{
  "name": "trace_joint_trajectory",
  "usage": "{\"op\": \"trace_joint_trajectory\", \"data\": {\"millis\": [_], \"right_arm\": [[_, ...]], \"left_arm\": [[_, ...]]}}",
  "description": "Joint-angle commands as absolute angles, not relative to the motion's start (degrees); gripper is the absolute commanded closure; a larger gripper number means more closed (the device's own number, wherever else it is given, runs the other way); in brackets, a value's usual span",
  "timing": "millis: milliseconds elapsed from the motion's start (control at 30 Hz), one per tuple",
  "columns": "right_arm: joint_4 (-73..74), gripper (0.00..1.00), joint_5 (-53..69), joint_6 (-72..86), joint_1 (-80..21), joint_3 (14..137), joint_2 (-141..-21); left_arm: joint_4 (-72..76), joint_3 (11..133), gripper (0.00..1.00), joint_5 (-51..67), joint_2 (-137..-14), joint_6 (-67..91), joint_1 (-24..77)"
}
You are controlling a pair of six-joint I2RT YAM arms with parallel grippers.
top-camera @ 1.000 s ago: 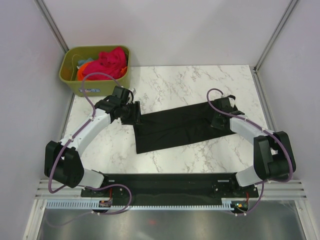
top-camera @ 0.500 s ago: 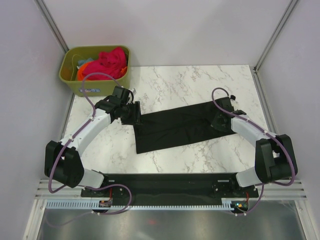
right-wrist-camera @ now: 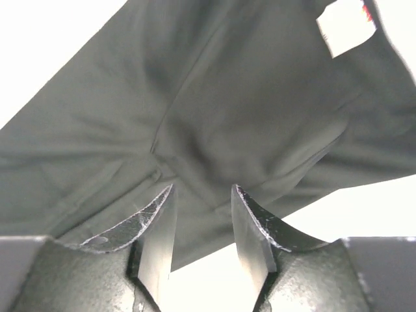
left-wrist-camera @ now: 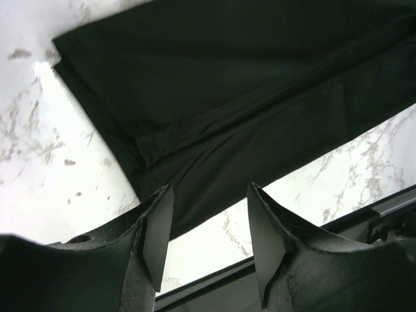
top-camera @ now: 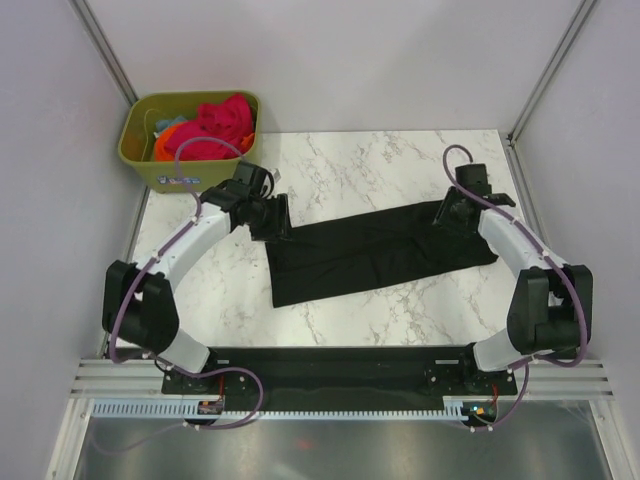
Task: Fold and stack the t-shirts
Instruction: Fold the tshirt
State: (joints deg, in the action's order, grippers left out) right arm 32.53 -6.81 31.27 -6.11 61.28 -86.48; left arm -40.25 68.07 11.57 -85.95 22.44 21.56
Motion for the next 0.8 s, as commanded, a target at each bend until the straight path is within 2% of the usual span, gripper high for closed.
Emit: {"op": "trace_joint_trajectory", "data": {"millis": [0, 133, 267, 433, 600, 767], "right_arm": [[34.45, 0.52, -0.18, 22.25, -0.36, 64.07, -87.10], [33.66, 0.49, 8.93, 18.72, 6.49, 64.95, -88.33], [32.17, 0.35, 13.63, 16.62, 11.42, 65.04, -92.46], [27.96, 0.32, 17.92, 13.37, 16.34, 62.32, -94.91], [22.16, 0.27, 29.68, 12.48, 18.72, 61.88, -98.00], [19.96, 0.26, 28.47, 11.78, 19.16, 61.79, -99.23]], "left_arm": [[-38.41, 73.82, 0.43, 16.96, -91.30, 23.20, 21.27], [-38.15, 77.77, 0.43, 19.95, -96.84, 24.43, 20.92], [-38.06, 80.07, 0.44, 20.48, -102.56, 24.96, 20.83], [-38.06, 80.86, 0.44, 19.34, -108.19, 24.96, 20.21], [-38.06, 80.86, 0.45, 17.49, -111.88, 24.87, 19.69], [-38.06, 80.68, 0.45, 16.44, -112.59, 24.70, 19.34]]}}
